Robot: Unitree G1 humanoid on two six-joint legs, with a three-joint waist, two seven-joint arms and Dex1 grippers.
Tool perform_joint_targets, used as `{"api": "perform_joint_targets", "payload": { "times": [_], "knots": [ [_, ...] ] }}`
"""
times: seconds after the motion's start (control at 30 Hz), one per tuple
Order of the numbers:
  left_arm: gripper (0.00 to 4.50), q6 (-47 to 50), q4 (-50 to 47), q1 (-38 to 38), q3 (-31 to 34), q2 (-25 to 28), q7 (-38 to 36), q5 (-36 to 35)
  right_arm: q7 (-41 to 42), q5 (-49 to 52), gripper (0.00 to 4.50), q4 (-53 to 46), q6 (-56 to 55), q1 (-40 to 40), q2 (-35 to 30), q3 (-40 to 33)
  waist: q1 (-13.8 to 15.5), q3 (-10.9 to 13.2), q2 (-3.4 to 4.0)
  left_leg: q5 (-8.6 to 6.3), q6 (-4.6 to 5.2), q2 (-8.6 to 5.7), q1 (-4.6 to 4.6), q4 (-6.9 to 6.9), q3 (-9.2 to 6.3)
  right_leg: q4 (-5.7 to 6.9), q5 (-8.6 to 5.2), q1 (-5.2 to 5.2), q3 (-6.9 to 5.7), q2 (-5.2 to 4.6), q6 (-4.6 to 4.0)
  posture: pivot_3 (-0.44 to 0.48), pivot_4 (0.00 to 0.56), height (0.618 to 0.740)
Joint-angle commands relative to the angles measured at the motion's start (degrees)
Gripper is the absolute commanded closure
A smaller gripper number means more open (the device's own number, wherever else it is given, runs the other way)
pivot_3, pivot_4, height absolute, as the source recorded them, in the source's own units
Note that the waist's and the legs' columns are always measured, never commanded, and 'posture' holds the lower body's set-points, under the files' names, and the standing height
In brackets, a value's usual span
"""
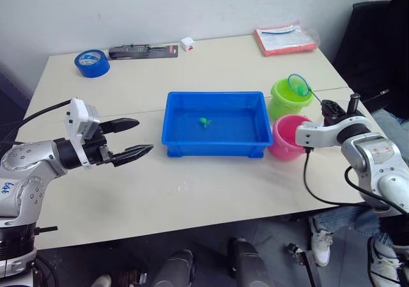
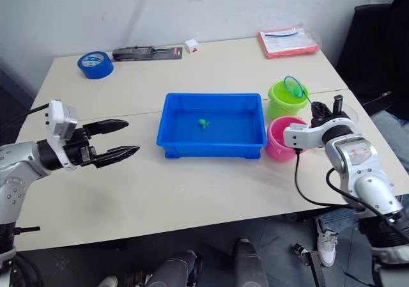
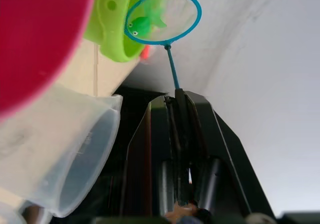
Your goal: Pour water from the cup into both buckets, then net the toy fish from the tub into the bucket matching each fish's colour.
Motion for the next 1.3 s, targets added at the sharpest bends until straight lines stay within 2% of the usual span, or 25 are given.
{"api": "perform_joint_targets", "payload": {
  "times": [0.03, 0.17, 0.77, 1.0, 1.17, 1.3],
  "knots": [
    [0.0, -0.9, -1.1, -0.5, 0.9, 0.0, 0.3, -0.1, -5.8, -6.9, 3.72, -0.6, -4.0, -1.4, -4.0, 2.1, 0.0, 0.0, 0.0, 0.0, 0.0, 0.0, 0.0, 0.0, 0.0, 0.0, 0.0, 0.0, 0.0, 0.0, 0.0, 0.0, 0.15, 0.74],
    [0.0, -1.1, -0.8, -0.6, 0.8, 0.0, 0.2, -0.1, -8.5, -11.9, 3.72, 0.2, -4.3, -0.8, -6.6, 2.9, 0.0, 0.0, 0.0, 0.0, 0.0, 0.01, -0.01, -0.01, 0.02, 0.01, 0.0, -0.03, 0.02, 0.0, 0.0, 0.0, 0.15, 0.74],
    [0.0, -2.1, 0.9, -3.1, -2.0, -1.7, 0.3, 0.5, -19.9, -19.6, 3.72, 6.9, -9.5, -4.3, -11.2, 5.7, -0.1, 0.0, 0.0, 0.0, 0.0, 0.01, 0.0, -0.04, 0.12, 0.01, 0.0, -0.05, 0.11, 0.02, 0.0, 0.0, 0.15, 0.74],
    [0.0, -3.4, 1.2, -2.8, -2.9, -3.1, 0.5, 0.9, -17.9, -18.0, 3.72, 7.3, -9.0, -3.8, -10.9, 4.4, -0.1, 0.0, 0.0, 0.0, 0.0, 0.01, 0.0, -0.04, 0.14, 0.0, 0.0, -0.05, 0.14, 0.03, 0.0, 0.0, 0.15, 0.74],
    [0.0, -3.4, 1.4, -2.6, -2.1, -2.8, 0.2, 0.7, -12.6, -9.4, 3.72, 3.5, -8.7, -3.9, -8.7, 0.8, -0.2, 0.0, 0.0, 0.0, 0.0, 0.02, -0.01, -0.04, 0.14, 0.0, 0.0, -0.05, 0.15, 0.03, 0.0, 0.0, 0.15, 0.74],
    [0.0, -3.3, 2.2, -3.2, -1.5, -2.3, 0.3, 0.8, 4.9, 13.0, 3.72, 0.2, -9.2, -6.6, -5.6, -4.0, -0.3, 0.0, 0.0, 0.0, 0.0, 0.06, 0.02, -0.04, 0.17, -0.01, 0.0, -0.04, 0.18, 0.05, 0.0, 0.0, 0.15, 0.74]
  ]
}}
